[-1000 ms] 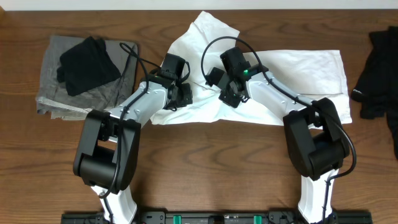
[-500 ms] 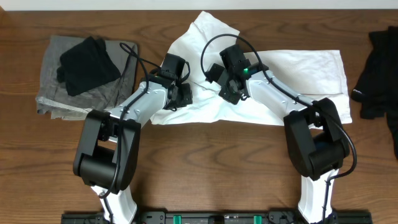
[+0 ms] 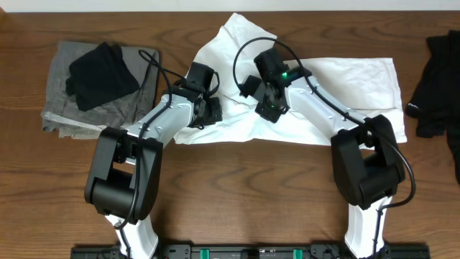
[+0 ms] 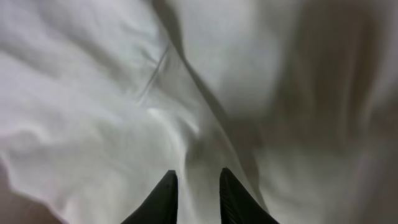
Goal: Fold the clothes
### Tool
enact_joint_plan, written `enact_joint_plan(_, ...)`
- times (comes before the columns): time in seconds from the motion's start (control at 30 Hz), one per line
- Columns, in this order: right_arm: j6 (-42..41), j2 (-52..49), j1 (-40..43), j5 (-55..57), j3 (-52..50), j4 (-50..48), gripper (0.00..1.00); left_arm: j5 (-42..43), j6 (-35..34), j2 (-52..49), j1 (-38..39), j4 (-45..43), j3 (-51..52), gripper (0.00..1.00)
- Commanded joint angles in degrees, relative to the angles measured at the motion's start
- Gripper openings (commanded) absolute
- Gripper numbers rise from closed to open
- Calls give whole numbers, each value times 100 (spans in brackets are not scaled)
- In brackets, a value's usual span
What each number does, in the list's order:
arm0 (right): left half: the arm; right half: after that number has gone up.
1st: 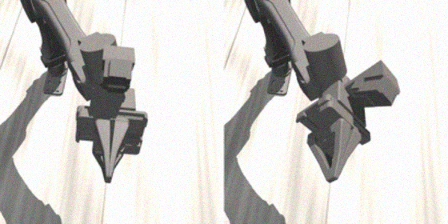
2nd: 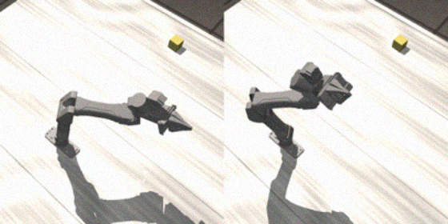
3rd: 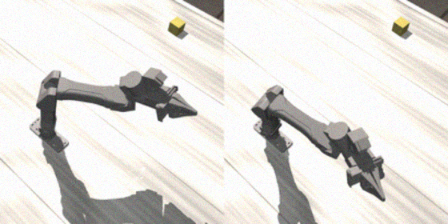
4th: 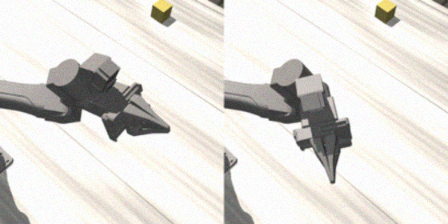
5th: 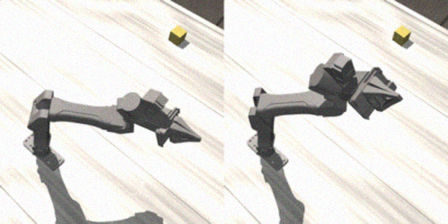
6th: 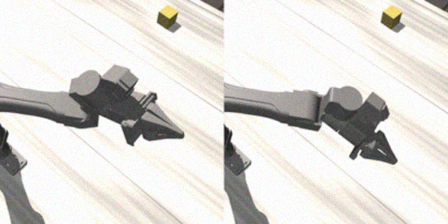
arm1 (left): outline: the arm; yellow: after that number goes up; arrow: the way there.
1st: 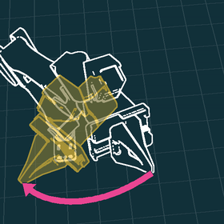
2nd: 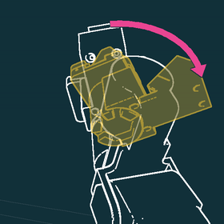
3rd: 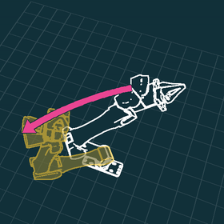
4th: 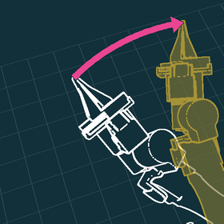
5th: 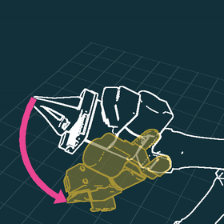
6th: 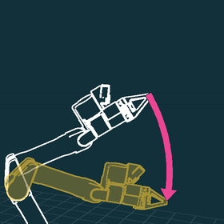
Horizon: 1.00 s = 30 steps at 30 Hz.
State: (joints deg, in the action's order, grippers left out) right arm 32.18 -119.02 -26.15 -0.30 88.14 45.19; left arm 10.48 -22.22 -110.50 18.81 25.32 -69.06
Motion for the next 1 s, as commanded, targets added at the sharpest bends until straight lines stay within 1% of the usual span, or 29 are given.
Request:
enact_joint_plan(0.0, 0, 162, 7, -127, 39, 44, 24, -70, 74, -109, -7, 24, 61, 8)
enact_joint_plan(0.1, 94, 103, 11, -122, -72, -83, 24, -70, 74, -109, -7, 26, 61, 8)
enact_joint_plan(0.27, 92, -72, 63, -125, -166, -234, 22, -70, 76, -109, -7, 31, 61, 8)
enact_joint_plan(0.53, 90, -203, 85, -166, -166, -236, 20, -116, 74, -111, -7, -22, 197, 8)
enact_joint_plan(0.67, 87, -203, 85, -168, -166, -223, 23, -114, 70, -111, -7, -107, 273, 8)
enact_joint_plan(0.8, 90, -203, 85, -168, -166, -225, 31, -116, 72, -111, -7, -125, 315, 8)
enact_joint_plan(0.9, 87, -208, 87, -170, -168, -225, 31, -116, 72, -111, -9, -129, 321, 8)
enact_joint_plan(0.97, 87, -210, 85, -184, -168, -225, 30, -116, 70, -111, -9, -149, 321, 8)
